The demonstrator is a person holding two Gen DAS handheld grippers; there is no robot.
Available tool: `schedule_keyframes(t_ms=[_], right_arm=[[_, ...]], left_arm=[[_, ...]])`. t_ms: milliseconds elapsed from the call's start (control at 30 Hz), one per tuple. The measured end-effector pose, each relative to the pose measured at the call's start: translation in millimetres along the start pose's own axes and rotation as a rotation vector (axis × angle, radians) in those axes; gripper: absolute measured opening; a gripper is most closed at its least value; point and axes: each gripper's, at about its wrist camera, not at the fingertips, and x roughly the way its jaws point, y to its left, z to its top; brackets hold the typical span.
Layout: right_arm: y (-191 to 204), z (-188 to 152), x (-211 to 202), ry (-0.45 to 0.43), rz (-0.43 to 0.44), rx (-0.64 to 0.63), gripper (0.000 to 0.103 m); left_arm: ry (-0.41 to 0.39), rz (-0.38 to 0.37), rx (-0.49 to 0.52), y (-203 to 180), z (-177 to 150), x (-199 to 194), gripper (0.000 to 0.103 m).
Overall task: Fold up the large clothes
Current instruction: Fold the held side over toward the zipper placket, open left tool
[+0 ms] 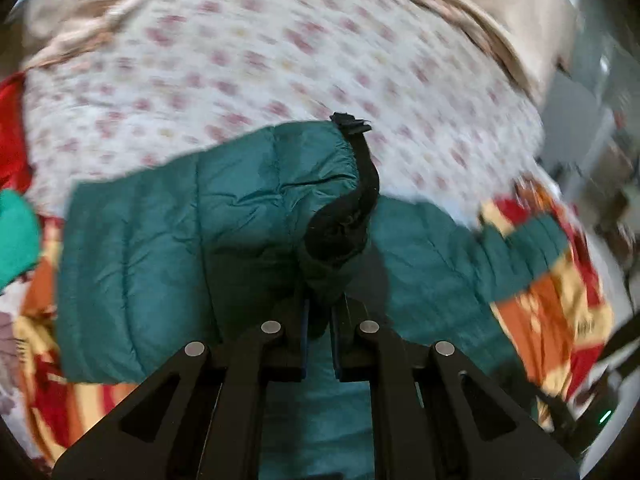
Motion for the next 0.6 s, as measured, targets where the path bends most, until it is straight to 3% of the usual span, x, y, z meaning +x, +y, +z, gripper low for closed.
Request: schedule_keyframes(t_ms=[167,267,367,467,500,600], right_arm=[[-34.4,3.0,-12.4,-0.005,-0.036,0.101,0.096],[-41.7,3.1,-21.4,-0.011,-0.036,0.126,0.096],[-38.6,4.2,-26.4,-0.01,-0.029,0.129,0.096],[-29.2,5.1,-30.1,-0.006,-0.01,0.114,0.096],[-24.6,5.7,-31.3,-0.005,-0.004,0.102,0.096],[-8.2,9.6,-34.6,-0.002,0.015,0.059,0.096]], left_arm=[[0.164,-0.036,0.013,-46.1,-51.1,45.7,0.013],[0.201,-0.052,0.028,-54.1,-75.0,51.5,0.013],[0.162,-0.011,0.094,-61.9,-101.4,35.8,0.019],[0.096,0.041,0.136,-56.1,-122.2,8.1,0.037],[0.073,0.045,0.126,-50.0,-129.6,-4.9,0.045],[0.039,0.031,0.055,-31.5,-144.5,-29.7,0.054]])
